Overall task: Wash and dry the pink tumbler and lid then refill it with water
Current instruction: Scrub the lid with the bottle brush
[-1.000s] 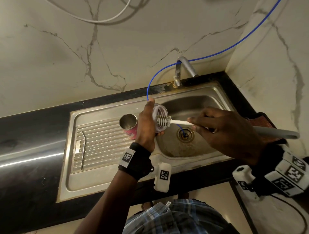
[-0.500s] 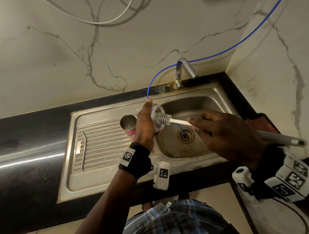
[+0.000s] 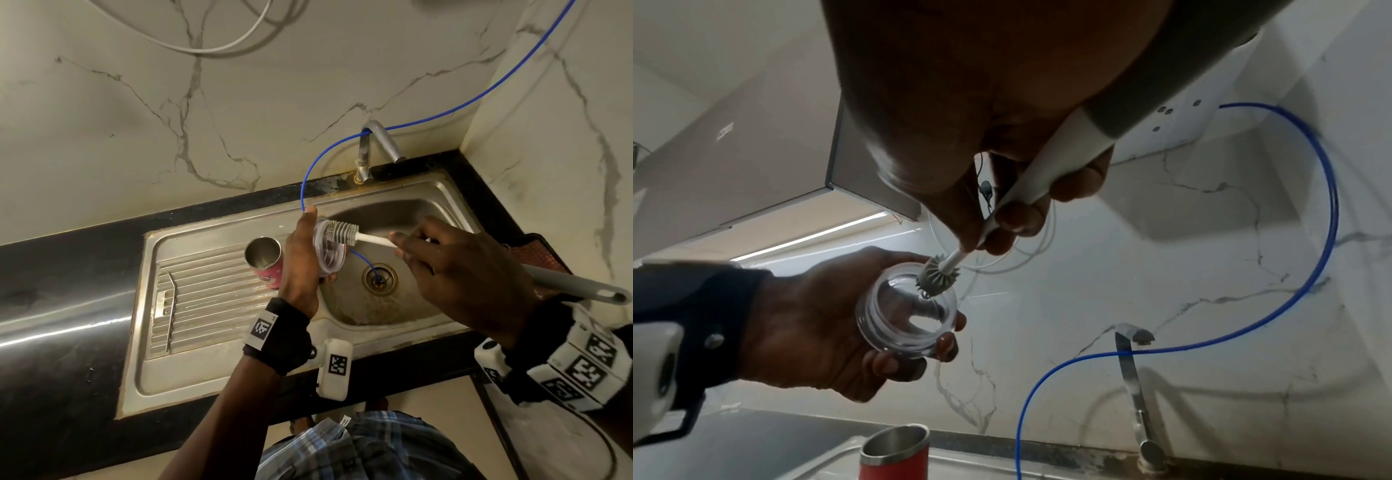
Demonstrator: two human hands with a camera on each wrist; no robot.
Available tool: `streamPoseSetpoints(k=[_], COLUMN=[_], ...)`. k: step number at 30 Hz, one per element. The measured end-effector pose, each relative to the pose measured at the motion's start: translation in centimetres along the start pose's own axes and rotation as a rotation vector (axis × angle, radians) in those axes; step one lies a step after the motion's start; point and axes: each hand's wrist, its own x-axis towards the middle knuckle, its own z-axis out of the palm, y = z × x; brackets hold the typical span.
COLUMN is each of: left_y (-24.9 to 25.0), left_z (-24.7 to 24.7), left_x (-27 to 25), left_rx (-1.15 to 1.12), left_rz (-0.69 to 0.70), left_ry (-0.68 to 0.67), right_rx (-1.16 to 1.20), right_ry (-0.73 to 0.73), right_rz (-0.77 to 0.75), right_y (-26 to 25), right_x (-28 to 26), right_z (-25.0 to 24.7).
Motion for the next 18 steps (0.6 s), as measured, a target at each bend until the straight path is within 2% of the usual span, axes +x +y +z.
streamPoseSetpoints(k=[7,11,16,18], left_y=[0.1,-0.2,-1.0,-0.9], left_z=[-0.3,-0.5,0.2,-0.2], left_x=[0.3,0.5,-0.2,0.0], left_rx=[0.049,0.077,0.048,0.047], left_rz=[-0.008,0.021,-0.013,0.019], left_ry=[0.058,0.08,0.054,0.084], right_rx=[-0.03,0.016,0.147,0.173], right_ry=[-0.061,-0.113,-0.14,-0.19], right_rz=[-0.155,-0.104,0.009,-0.01], right_y=[-1.2,-0.6,-1.1,-0.8], right_x=[-0.6,-1.2,-1.0,-0.9], right_z=[0.8,1.0,1.8,2.3])
